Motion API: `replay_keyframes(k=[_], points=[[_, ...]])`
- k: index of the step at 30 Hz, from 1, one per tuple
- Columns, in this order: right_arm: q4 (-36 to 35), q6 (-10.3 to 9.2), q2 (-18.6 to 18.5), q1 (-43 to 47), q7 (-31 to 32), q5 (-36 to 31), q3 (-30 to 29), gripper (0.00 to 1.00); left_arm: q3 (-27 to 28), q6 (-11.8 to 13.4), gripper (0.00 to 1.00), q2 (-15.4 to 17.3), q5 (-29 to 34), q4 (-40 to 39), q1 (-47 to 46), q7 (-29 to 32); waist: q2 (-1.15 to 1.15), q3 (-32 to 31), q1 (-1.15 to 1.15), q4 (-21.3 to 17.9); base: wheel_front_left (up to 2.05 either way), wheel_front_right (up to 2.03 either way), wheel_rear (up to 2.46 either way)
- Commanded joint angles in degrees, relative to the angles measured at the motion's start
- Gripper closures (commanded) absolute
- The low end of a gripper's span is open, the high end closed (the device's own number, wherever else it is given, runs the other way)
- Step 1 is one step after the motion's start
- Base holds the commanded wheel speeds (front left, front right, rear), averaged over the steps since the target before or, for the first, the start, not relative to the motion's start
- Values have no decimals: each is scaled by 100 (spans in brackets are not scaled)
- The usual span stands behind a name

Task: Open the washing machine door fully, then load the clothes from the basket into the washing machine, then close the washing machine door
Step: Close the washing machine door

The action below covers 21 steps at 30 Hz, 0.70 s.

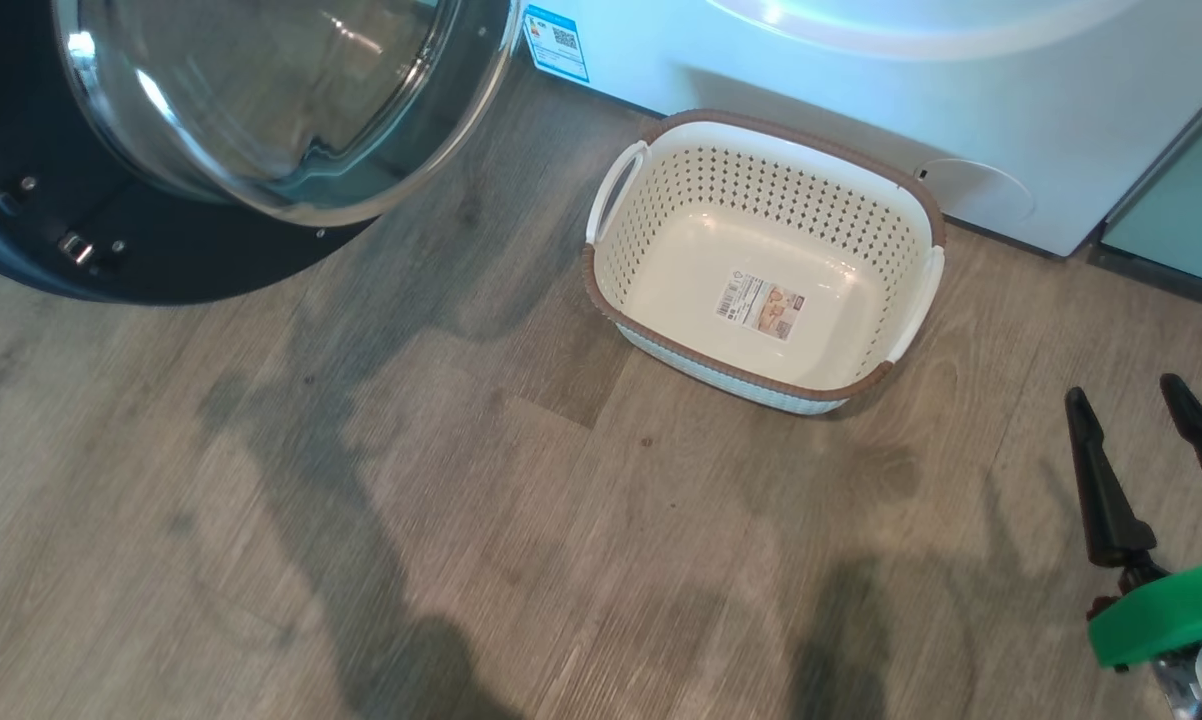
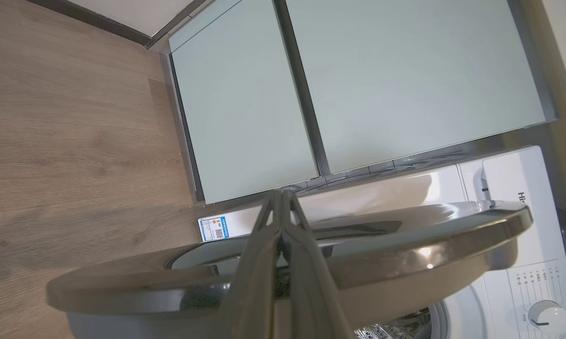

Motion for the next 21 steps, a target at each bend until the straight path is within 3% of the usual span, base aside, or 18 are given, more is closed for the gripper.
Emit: replay_keyframes(k=[1, 21], points=[[-178, -16, -95, -166, 10, -46, 107, 0, 81, -53, 100, 371, 59, -172, -154, 63, 0, -7, 0, 9, 0, 0, 0], [75, -16, 4, -158, -110, 2, 259, 0, -11, -246, 100, 169, -68, -467, 176, 514, 0, -310, 0, 82, 0, 0, 0]])
